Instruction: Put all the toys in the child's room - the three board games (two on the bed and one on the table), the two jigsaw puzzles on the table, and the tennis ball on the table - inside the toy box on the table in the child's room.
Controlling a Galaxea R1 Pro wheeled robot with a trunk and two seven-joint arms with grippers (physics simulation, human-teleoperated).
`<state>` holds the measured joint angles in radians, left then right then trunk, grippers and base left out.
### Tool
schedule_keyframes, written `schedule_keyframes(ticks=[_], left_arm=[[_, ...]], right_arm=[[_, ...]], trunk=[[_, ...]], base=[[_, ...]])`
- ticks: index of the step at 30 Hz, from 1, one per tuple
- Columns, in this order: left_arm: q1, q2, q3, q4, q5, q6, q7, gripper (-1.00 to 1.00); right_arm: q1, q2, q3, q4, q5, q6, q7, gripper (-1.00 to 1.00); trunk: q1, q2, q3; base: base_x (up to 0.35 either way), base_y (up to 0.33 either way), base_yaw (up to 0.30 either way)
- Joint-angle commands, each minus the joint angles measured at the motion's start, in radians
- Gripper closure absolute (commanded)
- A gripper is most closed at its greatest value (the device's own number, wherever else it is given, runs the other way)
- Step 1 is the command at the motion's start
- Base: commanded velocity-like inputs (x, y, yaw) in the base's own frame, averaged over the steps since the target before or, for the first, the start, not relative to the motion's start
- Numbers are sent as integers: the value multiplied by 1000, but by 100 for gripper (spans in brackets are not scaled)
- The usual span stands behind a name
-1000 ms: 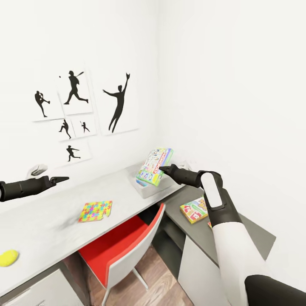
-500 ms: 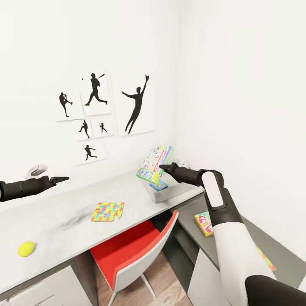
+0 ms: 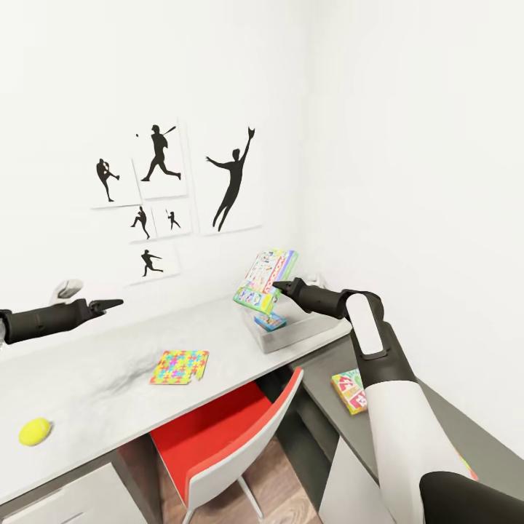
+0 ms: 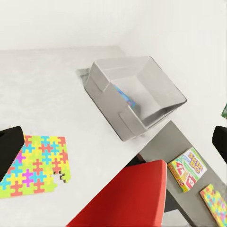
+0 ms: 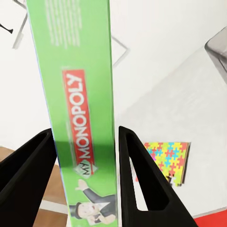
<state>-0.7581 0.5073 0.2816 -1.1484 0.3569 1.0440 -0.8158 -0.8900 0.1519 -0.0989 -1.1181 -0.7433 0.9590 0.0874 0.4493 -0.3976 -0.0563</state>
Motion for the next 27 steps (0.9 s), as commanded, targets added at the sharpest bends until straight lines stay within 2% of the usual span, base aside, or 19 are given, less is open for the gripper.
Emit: schedule_keyframes(ticks=[1,4,8,16,27], left_arm=[[-1,-1,-2,0,-3,3,-16,-100],[-2,-6,-17,-1,3,3,-51,-100],[-3,-5,-26,-2,6,3,-68,-100],[-3,-1,-29,-2,6,3,-72,-100],[-3,0,-25,-2,7,3,-73,-100]], right_arm=[[-1,1,-4,0,9,6,9,100],[-1,1,-4,0,9,6,9,100],[-1,1,-4,-1,10,6,9,100],[-1,1,-3,-1,9,0,12,100],[-1,1,-3,0,9,-2,12,100]], trunk=[[1,-2,-2],[1,-2,-2],[1,-2,-2],[1,-2,-2],[1,-2,-2]], base=[[5,-5,1],[2,-2,0],[0,0,0],[12,9,2],[155,98,76]])
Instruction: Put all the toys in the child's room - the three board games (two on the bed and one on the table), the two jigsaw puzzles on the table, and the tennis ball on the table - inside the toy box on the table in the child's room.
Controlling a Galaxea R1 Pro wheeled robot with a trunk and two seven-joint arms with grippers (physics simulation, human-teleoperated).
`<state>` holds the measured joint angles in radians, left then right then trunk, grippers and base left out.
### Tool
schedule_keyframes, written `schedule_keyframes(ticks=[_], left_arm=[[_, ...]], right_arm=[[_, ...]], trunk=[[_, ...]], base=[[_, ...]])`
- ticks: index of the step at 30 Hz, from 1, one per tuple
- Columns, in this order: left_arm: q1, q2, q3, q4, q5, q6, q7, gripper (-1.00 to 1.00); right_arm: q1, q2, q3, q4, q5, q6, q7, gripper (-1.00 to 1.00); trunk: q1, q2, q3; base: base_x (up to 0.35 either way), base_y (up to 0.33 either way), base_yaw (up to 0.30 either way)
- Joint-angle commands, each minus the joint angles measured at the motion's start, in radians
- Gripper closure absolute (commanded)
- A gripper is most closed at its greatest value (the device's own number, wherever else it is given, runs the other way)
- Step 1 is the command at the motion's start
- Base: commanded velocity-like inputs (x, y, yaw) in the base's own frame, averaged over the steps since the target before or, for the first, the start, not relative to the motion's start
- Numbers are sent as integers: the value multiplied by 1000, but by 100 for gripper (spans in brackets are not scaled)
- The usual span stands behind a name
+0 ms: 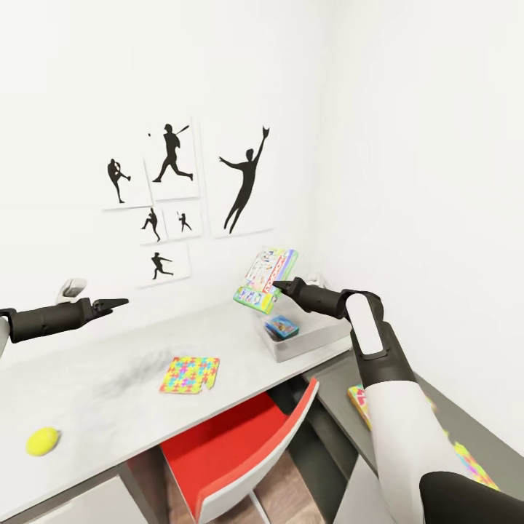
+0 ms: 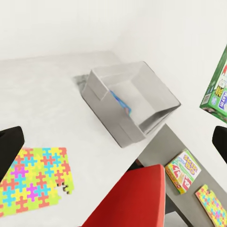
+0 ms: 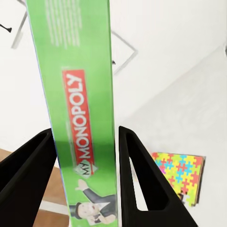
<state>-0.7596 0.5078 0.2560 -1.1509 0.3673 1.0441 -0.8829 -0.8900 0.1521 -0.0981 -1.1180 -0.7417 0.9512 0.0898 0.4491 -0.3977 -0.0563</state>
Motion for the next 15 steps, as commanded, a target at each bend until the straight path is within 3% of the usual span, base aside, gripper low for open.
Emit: schedule_keyframes(ticks=[1,9,15], left_arm=[[-1,0,1,0,-4,3,-6,-100],[-1,0,3,1,-4,3,-6,-100],[-1,1,3,1,-4,3,-6,-100]], right_arm=[[-1,1,-4,0,7,6,10,100],[-1,1,-5,0,7,6,10,100],[0,1,-5,-1,7,5,10,100]], trunk=[[1,-2,-2],[1,-2,-2],[1,-2,2]], base=[[167,69,90],[238,58,42],[224,20,-145]])
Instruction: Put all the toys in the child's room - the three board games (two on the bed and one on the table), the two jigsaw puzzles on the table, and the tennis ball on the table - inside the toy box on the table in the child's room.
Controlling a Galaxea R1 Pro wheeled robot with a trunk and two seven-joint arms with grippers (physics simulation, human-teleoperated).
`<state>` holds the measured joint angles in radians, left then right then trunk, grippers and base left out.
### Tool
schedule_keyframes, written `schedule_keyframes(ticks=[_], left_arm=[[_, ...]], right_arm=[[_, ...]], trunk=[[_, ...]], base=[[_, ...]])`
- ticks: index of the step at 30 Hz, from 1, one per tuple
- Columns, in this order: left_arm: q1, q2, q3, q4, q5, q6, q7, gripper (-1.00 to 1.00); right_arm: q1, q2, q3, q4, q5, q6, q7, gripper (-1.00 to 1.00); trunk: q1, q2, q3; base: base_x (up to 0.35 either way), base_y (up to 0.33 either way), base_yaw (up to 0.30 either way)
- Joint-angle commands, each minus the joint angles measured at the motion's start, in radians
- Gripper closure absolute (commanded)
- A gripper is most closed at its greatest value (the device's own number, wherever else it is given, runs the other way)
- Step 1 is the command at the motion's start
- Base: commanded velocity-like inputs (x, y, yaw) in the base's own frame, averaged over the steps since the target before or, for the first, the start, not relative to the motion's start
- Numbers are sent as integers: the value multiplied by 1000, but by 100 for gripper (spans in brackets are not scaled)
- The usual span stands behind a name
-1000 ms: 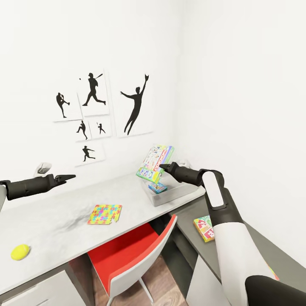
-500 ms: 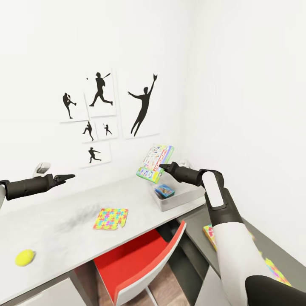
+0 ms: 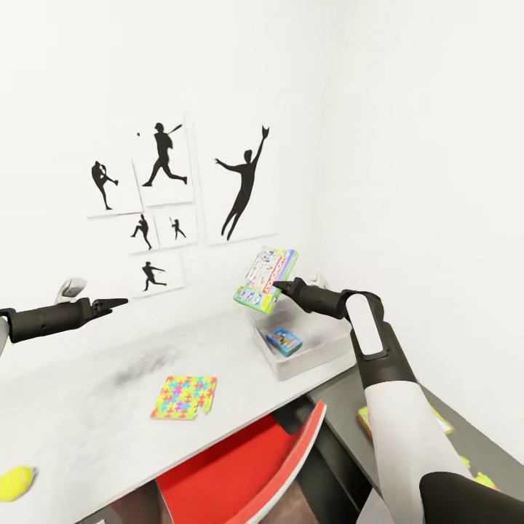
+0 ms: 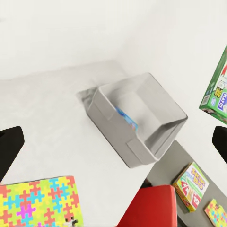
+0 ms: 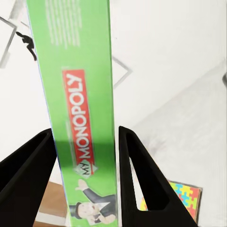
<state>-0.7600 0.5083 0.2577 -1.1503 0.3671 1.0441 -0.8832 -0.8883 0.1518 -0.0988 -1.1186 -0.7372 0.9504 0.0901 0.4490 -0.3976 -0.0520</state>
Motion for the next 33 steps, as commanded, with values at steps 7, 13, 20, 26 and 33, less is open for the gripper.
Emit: schedule_keyframes(ticks=[7,13,20,26,33], left_arm=[[-1,1,2,0,-3,3,-6,-100],[-1,1,4,1,-3,3,-6,-100],[-1,1,5,1,-3,3,-6,-100],[-1,1,5,1,-4,3,-6,-100],[-1,1,5,1,-4,3,-6,-100]], right_arm=[[-2,1,-4,0,2,7,9,100],[-1,2,-4,0,2,6,9,100],[-1,2,-4,0,2,7,10,100],[-1,2,-4,0,2,7,9,100],[-1,2,-4,0,2,7,10,100]], trunk=[[1,-2,0],[1,-2,0],[1,-2,1],[1,-2,4],[1,-2,5]], base=[[63,57,-82],[5,137,-7],[81,111,-16],[156,65,-101],[97,7,-14]])
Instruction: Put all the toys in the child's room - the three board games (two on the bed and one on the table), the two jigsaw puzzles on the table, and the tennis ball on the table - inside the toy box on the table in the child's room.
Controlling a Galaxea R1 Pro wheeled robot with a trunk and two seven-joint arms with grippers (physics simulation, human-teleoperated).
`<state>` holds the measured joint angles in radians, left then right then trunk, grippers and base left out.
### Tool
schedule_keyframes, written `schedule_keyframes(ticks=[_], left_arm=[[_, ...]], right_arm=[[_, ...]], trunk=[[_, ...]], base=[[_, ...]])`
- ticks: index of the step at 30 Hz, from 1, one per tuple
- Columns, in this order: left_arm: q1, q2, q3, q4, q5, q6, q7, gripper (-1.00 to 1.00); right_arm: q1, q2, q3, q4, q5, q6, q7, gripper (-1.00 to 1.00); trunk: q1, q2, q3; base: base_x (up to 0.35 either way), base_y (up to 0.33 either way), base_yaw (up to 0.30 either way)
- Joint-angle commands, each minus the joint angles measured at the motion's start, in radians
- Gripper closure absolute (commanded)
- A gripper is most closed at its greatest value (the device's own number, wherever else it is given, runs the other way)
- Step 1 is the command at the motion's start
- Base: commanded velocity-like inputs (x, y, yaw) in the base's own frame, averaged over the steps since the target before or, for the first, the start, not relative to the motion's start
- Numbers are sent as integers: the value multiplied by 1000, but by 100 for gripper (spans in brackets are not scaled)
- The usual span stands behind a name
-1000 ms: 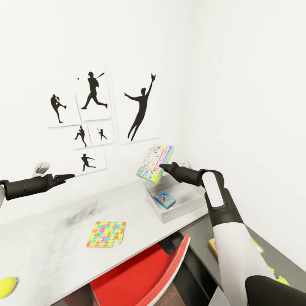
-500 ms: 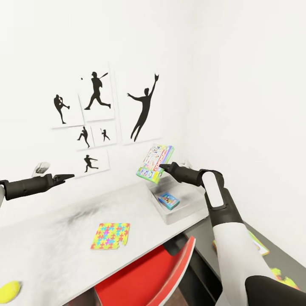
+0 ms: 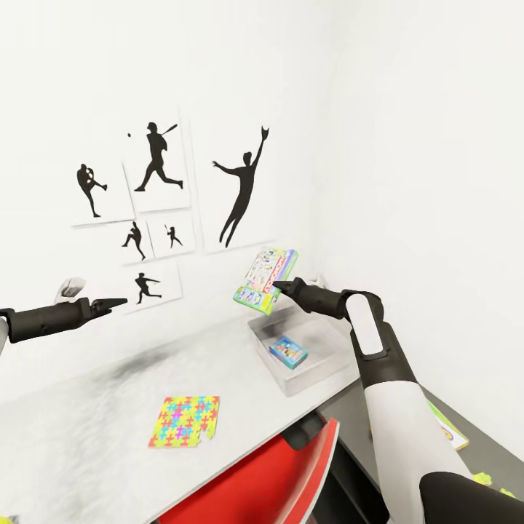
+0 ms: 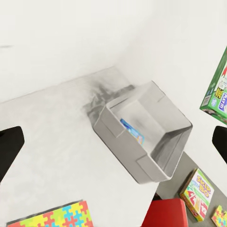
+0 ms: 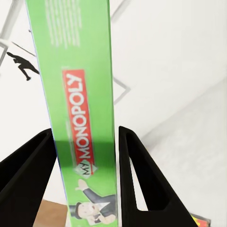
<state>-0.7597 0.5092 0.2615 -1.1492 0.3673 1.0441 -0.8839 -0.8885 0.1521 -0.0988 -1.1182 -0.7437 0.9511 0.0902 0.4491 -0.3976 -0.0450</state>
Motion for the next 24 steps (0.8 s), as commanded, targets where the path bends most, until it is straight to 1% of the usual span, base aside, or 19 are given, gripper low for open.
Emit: schedule_keyframes(ticks=[1,9,17,24], left_arm=[[-1,0,1,0,-4,3,-6,-100],[-1,0,1,0,-4,3,-6,-100],[-1,0,1,0,-4,3,-6,-100],[-1,0,0,0,-4,3,-6,-100]], right_arm=[[-2,1,-3,0,8,6,9,100],[-3,1,-3,0,8,4,10,100],[-2,1,-2,0,9,3,10,100],[-3,1,-3,0,9,3,7,100]], trunk=[[1,-2,-2],[1,-2,-2],[1,-2,-2],[1,-2,-1]], base=[[81,1,-1],[47,0,0],[161,0,-1],[26,0,-26]])
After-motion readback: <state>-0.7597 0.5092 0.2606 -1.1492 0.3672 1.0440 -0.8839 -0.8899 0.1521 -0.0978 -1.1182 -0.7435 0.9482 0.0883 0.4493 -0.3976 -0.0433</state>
